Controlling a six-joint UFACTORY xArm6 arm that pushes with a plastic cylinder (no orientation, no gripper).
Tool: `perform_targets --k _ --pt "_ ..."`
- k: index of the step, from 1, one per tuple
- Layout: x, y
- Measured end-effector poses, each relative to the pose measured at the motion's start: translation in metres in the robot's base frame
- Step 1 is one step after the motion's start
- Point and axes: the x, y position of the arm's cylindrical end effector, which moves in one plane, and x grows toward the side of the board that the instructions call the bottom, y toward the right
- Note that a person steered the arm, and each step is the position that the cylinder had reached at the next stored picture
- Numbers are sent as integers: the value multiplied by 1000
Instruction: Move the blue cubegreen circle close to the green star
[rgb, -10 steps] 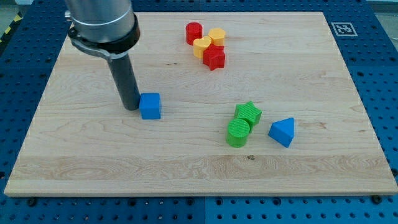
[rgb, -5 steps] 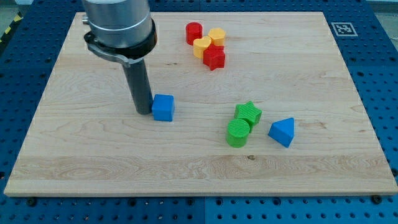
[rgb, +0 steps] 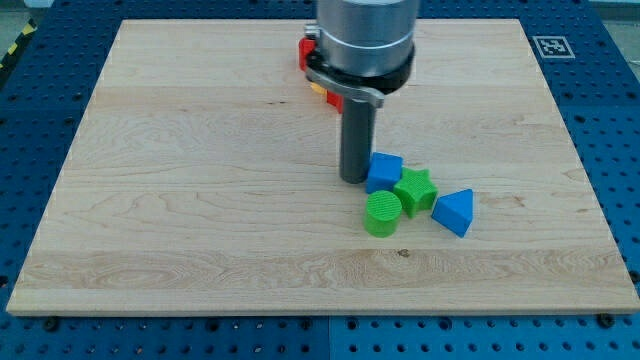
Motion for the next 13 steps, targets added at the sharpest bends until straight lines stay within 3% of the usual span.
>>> perform_targets --k 2,6,7,13 --pt "0 16" --pt "47 -51" --pt "64 -45" --pt "59 5"
